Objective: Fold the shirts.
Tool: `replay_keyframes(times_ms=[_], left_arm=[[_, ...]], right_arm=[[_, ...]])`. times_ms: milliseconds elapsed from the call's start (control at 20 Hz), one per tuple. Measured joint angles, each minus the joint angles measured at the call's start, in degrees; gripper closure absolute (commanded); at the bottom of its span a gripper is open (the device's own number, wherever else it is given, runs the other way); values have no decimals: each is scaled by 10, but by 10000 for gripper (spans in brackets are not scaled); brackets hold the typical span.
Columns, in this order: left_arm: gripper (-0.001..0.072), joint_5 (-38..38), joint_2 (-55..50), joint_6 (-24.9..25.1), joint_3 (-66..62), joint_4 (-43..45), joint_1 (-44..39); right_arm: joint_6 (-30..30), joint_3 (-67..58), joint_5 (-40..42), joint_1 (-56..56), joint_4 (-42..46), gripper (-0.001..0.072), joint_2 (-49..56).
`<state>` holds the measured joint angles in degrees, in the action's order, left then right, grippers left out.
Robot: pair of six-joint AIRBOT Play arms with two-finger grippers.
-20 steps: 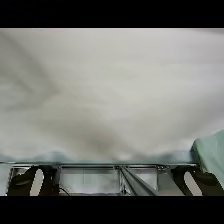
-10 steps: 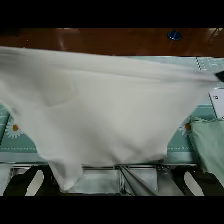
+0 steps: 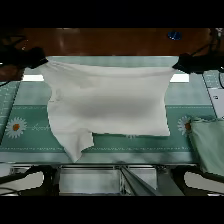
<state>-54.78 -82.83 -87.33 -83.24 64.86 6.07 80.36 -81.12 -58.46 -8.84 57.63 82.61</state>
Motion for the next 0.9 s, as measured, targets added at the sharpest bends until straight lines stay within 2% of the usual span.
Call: replay_keyframes(times_ms=[150,250,650,850,900], left_arm=[[679,-1,-106,-42,-74,-5,-10],[679,-30,-144,-50,-103,-6,-12],[679,-233,-162,50,-116,6,10],[679,-277,-164,66,-62,26,13],[660,-281,-166,68,-45,30,13]], right_arm=[[15,-75,0,0,-10,696,99],[23,-101,-17,0,-10,696,137],[12,-118,-150,-15,33,696,168],[9,-72,-196,-18,63,697,169],[9,-59,-197,-18,66,694,169]])
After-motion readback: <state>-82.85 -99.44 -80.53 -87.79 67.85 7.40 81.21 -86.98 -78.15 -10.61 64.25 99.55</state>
